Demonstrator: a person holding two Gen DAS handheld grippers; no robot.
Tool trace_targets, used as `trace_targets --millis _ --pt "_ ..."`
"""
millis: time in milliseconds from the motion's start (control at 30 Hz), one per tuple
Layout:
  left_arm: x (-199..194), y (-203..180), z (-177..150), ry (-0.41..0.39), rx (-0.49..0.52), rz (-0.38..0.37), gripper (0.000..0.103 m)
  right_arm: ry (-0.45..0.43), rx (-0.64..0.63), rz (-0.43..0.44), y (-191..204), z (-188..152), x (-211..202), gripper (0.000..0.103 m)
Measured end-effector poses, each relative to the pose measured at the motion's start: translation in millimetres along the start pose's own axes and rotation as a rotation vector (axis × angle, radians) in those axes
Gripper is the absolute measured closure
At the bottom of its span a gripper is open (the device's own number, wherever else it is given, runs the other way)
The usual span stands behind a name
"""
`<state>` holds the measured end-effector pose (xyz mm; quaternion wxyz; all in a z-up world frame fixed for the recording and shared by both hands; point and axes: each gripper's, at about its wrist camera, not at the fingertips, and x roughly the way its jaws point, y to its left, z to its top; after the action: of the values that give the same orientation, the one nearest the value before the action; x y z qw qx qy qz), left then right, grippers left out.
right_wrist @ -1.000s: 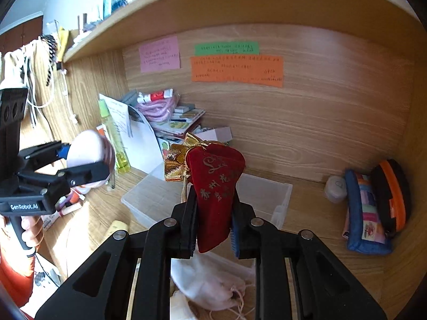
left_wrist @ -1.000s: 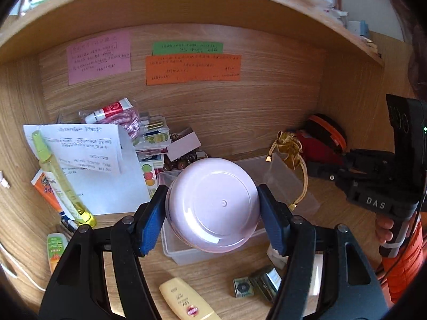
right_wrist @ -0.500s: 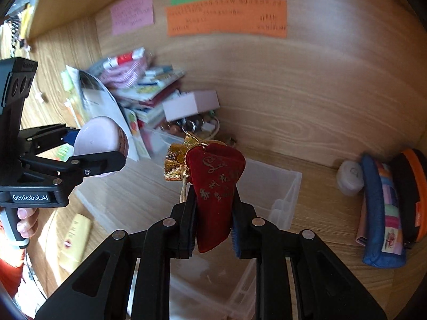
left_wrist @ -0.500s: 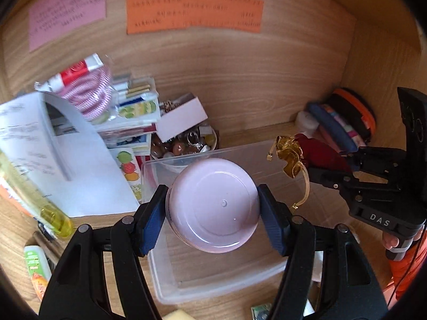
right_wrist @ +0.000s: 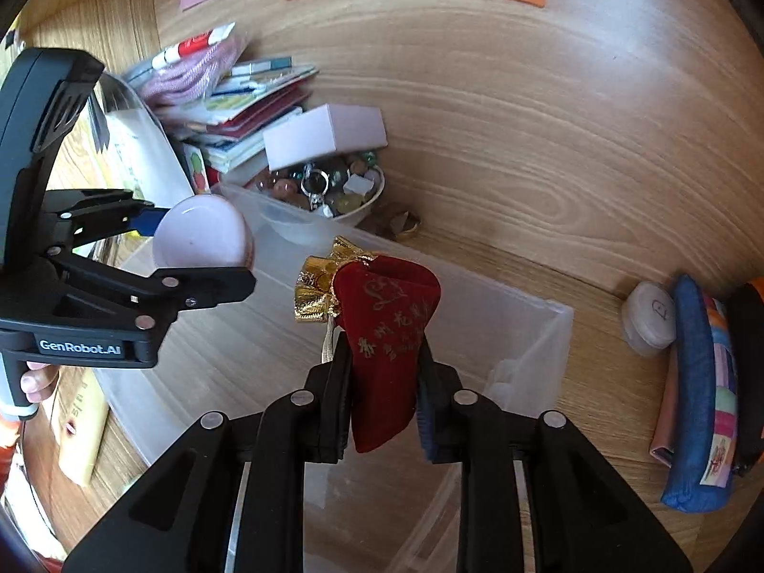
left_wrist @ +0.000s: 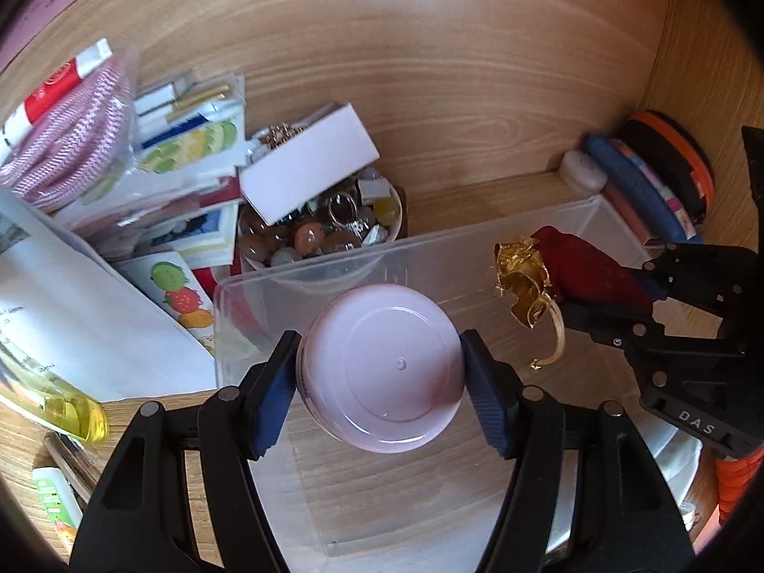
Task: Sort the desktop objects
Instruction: 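Carry pouch and pink jar over the clear box and open both tools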
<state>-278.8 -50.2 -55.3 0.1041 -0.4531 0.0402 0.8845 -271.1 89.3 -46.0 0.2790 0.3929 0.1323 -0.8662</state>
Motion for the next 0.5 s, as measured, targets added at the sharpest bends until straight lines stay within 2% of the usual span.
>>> trace_targets --millis 267,500 --pt "11 -5 -2 0.056 0.023 0.019 0.037 0.043 -0.014 0.021 0 -3 8 0.081" --pt "14 -6 -5 0.097 0.039 0.047 0.037 0.055 -0.053 -0.005 6 -5 12 0.076"
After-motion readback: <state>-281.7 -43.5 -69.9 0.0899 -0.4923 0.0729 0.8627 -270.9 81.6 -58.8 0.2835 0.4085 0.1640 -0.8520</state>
